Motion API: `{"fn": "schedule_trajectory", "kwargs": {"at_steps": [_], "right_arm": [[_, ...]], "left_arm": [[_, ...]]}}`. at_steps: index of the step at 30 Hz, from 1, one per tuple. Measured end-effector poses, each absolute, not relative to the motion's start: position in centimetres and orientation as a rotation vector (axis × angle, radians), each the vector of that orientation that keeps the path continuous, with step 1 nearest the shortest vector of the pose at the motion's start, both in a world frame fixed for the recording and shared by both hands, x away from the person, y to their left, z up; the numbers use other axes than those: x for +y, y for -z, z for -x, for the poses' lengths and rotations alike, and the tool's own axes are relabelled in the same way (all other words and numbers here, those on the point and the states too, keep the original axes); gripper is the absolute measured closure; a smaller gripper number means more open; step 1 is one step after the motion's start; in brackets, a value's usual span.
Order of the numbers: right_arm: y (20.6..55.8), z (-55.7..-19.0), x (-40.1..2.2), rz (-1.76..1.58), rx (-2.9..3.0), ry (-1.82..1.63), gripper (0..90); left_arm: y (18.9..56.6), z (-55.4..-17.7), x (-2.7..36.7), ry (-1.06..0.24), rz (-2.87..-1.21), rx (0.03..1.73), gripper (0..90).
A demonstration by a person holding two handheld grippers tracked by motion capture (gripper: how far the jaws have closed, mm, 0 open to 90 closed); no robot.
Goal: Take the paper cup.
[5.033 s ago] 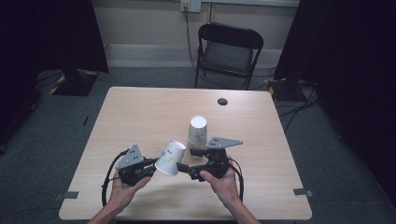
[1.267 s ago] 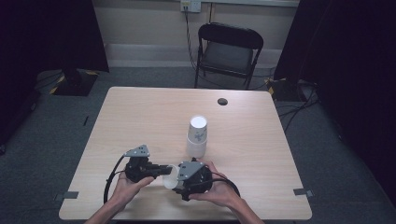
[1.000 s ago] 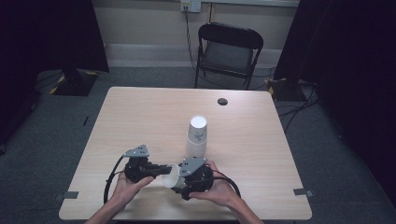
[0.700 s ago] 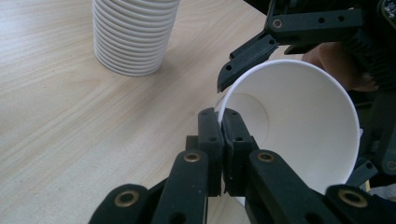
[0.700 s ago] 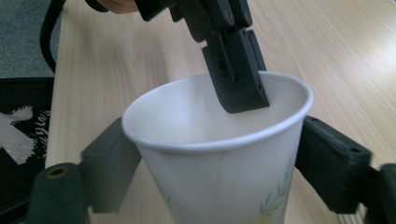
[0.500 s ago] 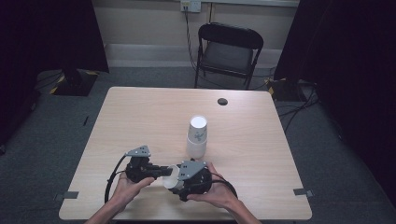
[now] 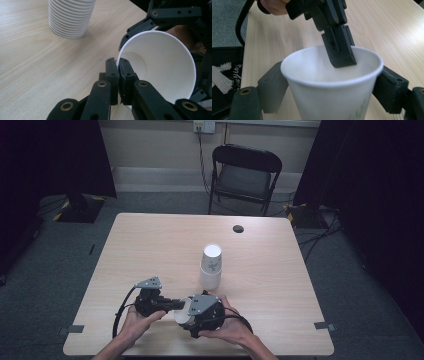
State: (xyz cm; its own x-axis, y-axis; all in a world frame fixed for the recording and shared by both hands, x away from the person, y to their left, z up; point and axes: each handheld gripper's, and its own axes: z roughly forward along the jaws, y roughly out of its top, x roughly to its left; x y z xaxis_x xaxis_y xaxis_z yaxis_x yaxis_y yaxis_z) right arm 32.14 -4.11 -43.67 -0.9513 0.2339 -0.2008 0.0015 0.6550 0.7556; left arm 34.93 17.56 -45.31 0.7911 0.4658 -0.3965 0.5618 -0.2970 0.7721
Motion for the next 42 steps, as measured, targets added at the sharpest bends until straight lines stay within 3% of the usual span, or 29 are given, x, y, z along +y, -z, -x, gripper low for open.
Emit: {"fn": "schedule_trajectory", "kwargs": {"at_steps": [33, 42], "right_arm": [[44.01, -31.54, -3.55, -0.114, 2.576, -1.078, 22.5], [43.84, -31.91, -3.91, -0.147, 2.581, -1.118, 27.7]], "left_arm": [[45.38, -35.10, 17.51, 0.146, -1.965, 0.784, 88.3], [45.26, -35.06, 17.65, 0.120, -1.945, 0.783, 85.9]]}}
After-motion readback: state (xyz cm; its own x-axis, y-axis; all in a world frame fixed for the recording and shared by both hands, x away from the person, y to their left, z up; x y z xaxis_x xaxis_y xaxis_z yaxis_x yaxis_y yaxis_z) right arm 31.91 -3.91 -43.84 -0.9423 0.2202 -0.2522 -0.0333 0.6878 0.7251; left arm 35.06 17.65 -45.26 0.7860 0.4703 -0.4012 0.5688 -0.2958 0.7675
